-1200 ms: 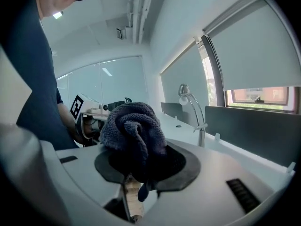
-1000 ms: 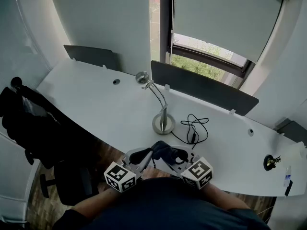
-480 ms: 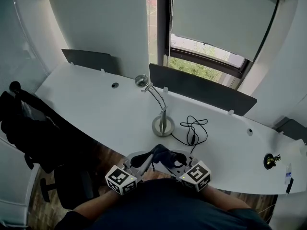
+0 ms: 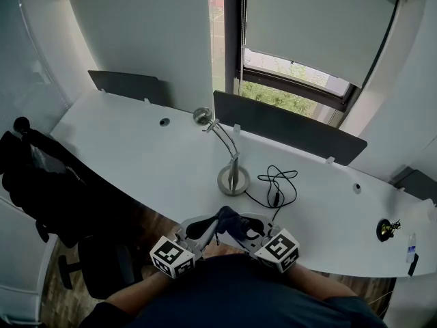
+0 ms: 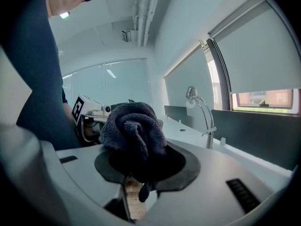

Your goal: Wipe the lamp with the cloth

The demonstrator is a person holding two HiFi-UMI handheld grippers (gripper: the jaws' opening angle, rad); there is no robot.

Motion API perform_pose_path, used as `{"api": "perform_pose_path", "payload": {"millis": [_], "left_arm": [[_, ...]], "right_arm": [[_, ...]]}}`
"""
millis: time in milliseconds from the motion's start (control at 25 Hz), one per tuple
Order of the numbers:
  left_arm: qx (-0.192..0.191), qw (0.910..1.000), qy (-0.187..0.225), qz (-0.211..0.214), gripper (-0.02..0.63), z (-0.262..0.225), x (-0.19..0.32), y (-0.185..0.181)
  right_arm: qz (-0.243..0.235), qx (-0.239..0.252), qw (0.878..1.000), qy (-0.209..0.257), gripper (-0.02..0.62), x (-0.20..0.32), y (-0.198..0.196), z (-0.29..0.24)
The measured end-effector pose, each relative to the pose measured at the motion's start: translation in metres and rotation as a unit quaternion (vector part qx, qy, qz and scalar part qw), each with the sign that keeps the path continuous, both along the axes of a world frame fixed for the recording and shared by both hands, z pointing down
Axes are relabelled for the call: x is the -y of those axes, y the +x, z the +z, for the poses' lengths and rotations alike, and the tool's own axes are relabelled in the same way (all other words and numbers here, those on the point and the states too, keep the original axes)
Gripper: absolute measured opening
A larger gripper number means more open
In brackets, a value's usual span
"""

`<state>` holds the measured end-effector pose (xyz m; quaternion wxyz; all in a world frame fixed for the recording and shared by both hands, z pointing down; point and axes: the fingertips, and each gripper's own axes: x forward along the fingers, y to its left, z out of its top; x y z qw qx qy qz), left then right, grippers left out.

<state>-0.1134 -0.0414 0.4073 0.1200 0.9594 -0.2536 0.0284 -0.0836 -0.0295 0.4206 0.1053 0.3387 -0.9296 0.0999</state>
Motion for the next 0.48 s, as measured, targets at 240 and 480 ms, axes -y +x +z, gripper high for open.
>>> {"api": "perform_pose_path", "payload": {"millis": [240,480], "left_arm": [[0.0,1.0,-0.001,0.0,0.008,0.0002,0.0026,-0.0007],[0.001,1.0,-0.001,0.003,0.008,0.0022,0.0031,0.0008]], "right_arm": [[-0.001,-0.002,1.0,-0.001,0.143,0.0022,-0.0013,0.0008],[-0.001,-0.003,1.0,-0.003,0.143,0.0024,-0.0004,0.0032]]}}
